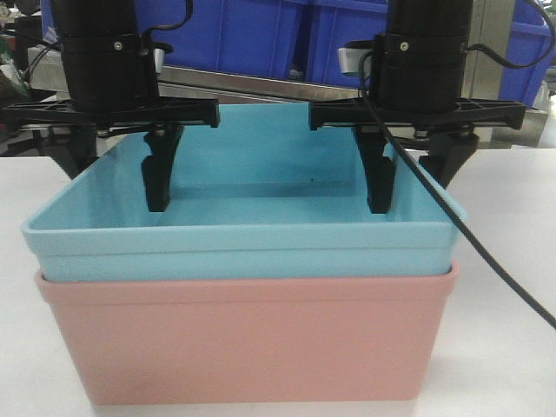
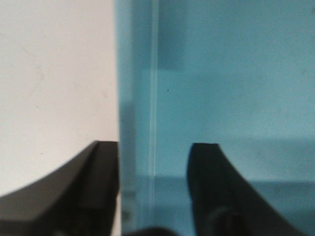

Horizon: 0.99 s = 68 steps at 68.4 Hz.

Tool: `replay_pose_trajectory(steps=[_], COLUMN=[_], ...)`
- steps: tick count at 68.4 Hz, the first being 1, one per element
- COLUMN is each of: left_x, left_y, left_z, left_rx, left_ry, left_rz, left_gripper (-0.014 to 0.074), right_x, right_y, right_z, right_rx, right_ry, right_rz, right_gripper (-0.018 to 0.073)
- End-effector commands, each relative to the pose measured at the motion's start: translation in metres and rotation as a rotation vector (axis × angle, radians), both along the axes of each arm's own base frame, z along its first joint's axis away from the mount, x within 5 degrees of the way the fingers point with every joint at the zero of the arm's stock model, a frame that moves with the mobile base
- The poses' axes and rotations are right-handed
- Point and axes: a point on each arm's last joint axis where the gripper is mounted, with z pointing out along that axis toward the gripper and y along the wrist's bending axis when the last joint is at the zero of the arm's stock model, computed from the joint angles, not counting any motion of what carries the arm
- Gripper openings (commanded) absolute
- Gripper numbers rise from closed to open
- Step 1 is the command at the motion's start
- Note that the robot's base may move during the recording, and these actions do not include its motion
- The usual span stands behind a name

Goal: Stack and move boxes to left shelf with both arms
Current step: 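Grip both stacked boxes' walls with the left and right grippers, then lift the stacked boxes with both grippers toward the robot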

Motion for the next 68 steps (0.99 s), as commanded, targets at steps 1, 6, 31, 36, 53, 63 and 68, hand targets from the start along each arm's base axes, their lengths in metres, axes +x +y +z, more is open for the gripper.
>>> replay_pose_trajectory(steps=[1,6,31,36,53,63,68], left_x=[-0.002,-0.001,-0.001,-0.001,-0.002,-0.003,-0.003], left_y=[0.001,0.001,0.001,0.001,0.000,-0.002,-0.002], left_z=[0.027,0.027,0.027,0.027,0.027,0.032,0.038], left_rx=[-0.036,-0.040,-0.039,-0.039,-0.051,-0.066,-0.062], left_ry=[-0.077,-0.086,-0.083,-0.083,-0.080,-0.059,-0.051], left_rz=[-0.002,-0.002,-0.002,-0.002,0.001,0.005,0.003], left_gripper=[0.0034,-0.0009,-0.0003,-0.0003,-0.0003,-0.0003,-0.0003], right_x=[-0.001,-0.001,-0.001,-0.001,-0.001,-0.003,-0.005], right_y=[-0.003,-0.003,-0.003,-0.003,-0.003,-0.004,-0.005], right_z=[0.028,0.028,0.028,0.028,0.028,0.029,0.030], right_rx=[0.034,0.033,0.035,0.035,0.034,0.022,0.012], right_ry=[-0.080,-0.078,-0.082,-0.083,-0.082,-0.056,-0.035], right_rz=[0.004,0.005,0.004,0.004,0.005,0.005,0.005], right_gripper=[0.0189,0.0091,0.0056,0.0056,0.0056,0.0056,0.0056])
